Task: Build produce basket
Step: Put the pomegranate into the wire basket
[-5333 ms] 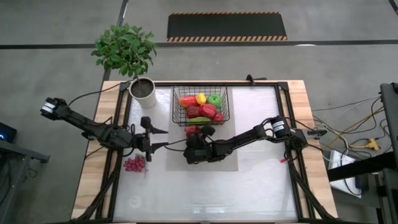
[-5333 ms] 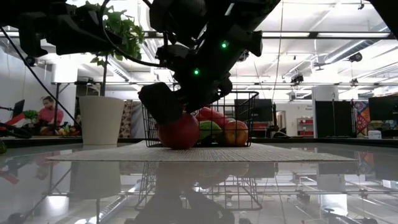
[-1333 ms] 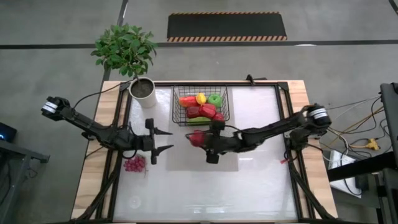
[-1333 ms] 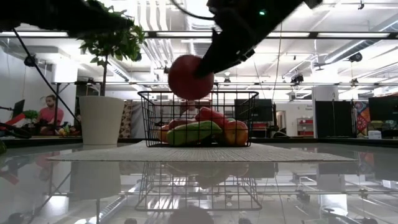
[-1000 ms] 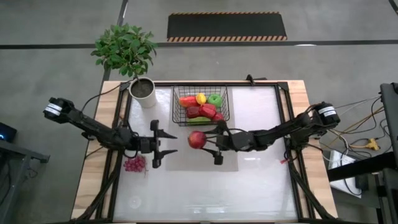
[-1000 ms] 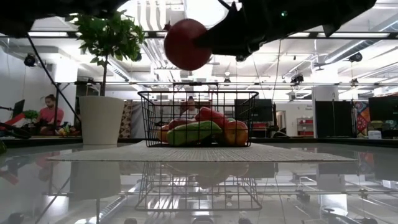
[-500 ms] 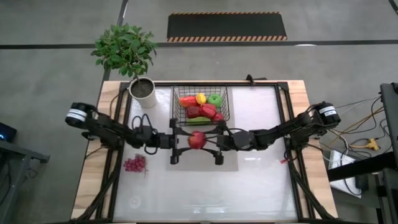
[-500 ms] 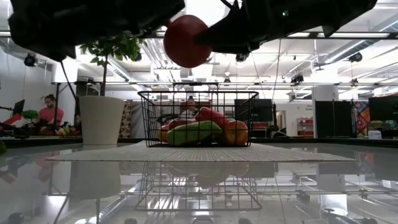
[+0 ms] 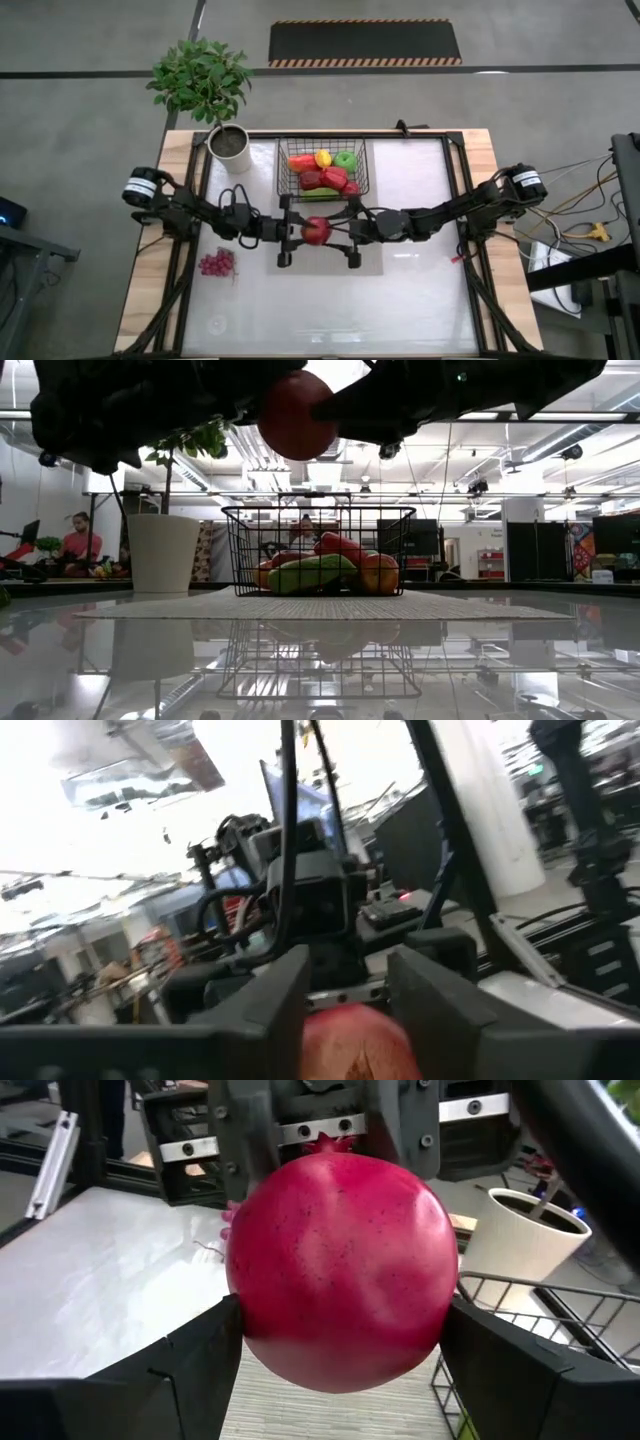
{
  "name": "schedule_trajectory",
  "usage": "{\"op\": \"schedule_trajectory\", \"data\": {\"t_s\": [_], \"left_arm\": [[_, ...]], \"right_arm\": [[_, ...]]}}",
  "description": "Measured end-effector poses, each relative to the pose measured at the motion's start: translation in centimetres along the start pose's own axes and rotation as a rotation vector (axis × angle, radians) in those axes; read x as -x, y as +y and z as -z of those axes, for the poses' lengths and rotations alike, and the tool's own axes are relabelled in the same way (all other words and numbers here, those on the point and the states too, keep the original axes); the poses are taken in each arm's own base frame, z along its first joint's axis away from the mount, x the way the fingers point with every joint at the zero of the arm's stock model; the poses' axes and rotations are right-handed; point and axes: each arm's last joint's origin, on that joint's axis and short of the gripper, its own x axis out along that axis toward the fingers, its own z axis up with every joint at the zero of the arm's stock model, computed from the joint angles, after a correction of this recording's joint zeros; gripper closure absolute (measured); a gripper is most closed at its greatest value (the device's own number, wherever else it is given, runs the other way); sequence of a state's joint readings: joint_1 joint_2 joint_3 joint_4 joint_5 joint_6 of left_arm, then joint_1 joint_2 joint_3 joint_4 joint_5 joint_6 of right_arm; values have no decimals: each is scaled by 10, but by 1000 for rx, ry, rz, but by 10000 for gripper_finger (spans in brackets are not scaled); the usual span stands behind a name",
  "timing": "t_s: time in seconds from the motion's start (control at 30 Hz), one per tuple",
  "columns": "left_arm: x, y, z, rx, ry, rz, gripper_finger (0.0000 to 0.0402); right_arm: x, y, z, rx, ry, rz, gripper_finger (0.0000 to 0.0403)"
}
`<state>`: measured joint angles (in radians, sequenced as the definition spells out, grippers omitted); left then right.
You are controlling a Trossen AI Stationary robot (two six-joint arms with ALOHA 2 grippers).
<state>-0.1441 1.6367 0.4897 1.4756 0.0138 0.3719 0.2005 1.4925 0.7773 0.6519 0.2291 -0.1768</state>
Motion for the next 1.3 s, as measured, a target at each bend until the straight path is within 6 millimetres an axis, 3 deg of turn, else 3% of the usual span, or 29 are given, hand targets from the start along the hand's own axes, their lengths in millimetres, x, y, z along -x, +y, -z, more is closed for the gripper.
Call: {"op": "schedule_trajectory", "data": {"t_s": [0.17,0.23,0.4,0.63,1.07,1.3], "left_arm": [[-4,1,-2,-4,-32,50,371],[-5,3,-3,-4,-41,57,391],[-11,8,-7,-12,-68,38,399],[-17,32,-7,-38,-82,-45,401],[-5,96,13,-72,15,-267,401],[2,112,30,-19,147,-349,401]], "right_arm": [[0,0,-1,-1,-12,-7,110],[0,0,-1,-4,-17,-5,110],[0,-2,-3,2,-34,16,110],[-3,-21,-1,36,-30,122,108],[-6,-83,10,28,21,366,84],[-7,-112,10,-61,48,445,81]]}}
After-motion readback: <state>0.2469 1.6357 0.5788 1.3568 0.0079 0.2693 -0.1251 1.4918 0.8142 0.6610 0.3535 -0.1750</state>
